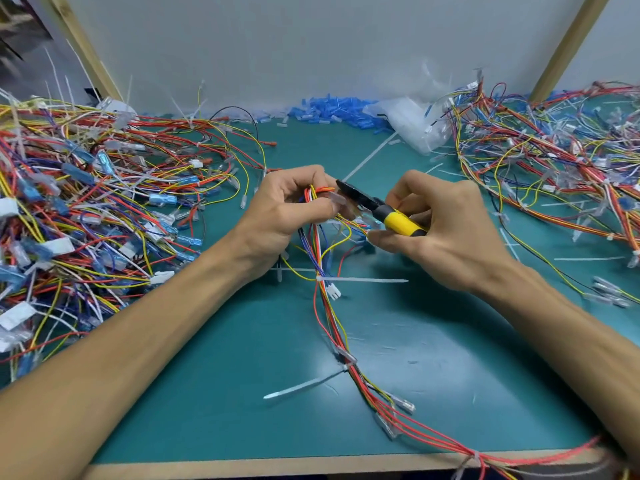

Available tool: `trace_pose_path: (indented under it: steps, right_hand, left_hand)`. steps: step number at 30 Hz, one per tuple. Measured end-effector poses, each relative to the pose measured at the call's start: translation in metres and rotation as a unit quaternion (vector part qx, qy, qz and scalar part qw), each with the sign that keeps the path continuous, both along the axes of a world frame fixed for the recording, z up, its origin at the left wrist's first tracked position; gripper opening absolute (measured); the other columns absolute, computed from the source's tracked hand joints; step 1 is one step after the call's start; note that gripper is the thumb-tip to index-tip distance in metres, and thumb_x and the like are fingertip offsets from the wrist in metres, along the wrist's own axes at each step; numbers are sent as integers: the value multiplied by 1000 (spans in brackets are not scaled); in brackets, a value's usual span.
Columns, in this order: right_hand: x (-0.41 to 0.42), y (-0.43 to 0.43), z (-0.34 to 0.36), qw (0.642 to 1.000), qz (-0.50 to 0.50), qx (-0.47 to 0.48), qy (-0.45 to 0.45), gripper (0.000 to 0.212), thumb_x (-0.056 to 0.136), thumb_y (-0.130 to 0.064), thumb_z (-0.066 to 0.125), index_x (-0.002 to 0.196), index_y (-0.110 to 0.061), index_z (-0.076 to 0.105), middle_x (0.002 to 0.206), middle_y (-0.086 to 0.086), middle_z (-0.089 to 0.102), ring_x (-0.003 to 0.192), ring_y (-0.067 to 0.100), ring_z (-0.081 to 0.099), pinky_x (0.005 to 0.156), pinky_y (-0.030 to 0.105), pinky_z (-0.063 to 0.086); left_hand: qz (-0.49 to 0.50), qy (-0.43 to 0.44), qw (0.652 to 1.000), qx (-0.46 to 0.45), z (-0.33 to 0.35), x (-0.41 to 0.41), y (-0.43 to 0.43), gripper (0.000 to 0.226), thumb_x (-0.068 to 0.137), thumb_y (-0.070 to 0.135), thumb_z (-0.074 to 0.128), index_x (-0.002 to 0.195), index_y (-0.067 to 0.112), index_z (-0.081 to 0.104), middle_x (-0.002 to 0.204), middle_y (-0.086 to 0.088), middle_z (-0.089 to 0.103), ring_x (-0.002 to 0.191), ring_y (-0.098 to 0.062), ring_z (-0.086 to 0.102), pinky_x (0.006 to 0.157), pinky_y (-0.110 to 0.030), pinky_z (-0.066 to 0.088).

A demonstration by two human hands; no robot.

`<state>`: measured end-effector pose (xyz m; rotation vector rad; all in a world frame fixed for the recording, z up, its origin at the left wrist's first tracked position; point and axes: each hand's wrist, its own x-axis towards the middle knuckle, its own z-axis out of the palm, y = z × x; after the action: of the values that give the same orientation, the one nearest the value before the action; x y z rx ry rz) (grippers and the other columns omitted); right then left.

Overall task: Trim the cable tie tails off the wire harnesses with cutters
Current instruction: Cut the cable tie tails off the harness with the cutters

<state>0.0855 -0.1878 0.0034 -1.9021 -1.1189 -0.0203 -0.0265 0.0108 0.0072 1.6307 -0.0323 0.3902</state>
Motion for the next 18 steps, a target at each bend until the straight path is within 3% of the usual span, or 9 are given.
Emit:
trace_pose_path:
  steps: [2,5,8,11,15,16,18]
  right_hand:
    - [0,0,0,1000,4,-3,28,36,67,-32,91,86,-18,64,66,-6,68,61,31,60,60,34,54]
    - [1,1,1,998,6,-11,59,37,65,-35,91,84,-19,64,67,1,70,62,35,61,61,37,55]
    - [3,1,2,994,9,-8,112,36,65,-34,92,82,-21,63,65,4,69,58,38,61,55,39,54]
    - [3,1,3,988,20,-5,151,37,67,-33,93,81,-20,62,64,3,69,49,32,61,46,31,47]
    - [0,2,3,993,7,-14,114,37,66,-40,89,81,-21,62,63,1,67,57,36,59,55,39,53]
    - [-1,2,4,993,6,-11,116,36,65,-40,89,81,-22,62,63,0,67,59,36,59,57,40,54]
    - [-3,2,4,992,10,-6,123,36,65,-39,89,81,-21,62,63,0,67,59,36,59,57,37,52]
  left_hand:
    - [-12,10,1000,-19,1,-1,3,22,80,-7,59,97,6,54,86,-18,68,79,-30,66,83,-41,44]
    - [-46,43,998,-15,3,-1,5,41,83,-4,56,122,5,59,81,-5,74,65,-16,64,67,-24,53]
    - [-46,57,997,-28,2,0,3,29,88,6,60,115,5,70,73,-8,68,62,-16,58,58,-23,46]
    - [-22,40,998,-33,1,1,2,29,89,12,65,113,-1,72,69,-1,57,62,-15,49,54,-19,38]
    - [-39,35,997,-52,4,-1,2,39,85,26,72,115,2,76,72,-6,45,65,-20,32,56,-27,22]
    - [-39,36,997,-48,5,-2,1,36,85,28,72,113,6,78,72,-7,43,66,-23,28,58,-31,20]
    - [-17,33,999,-6,4,-2,0,9,90,21,75,95,16,81,65,3,48,59,-15,33,56,-25,24]
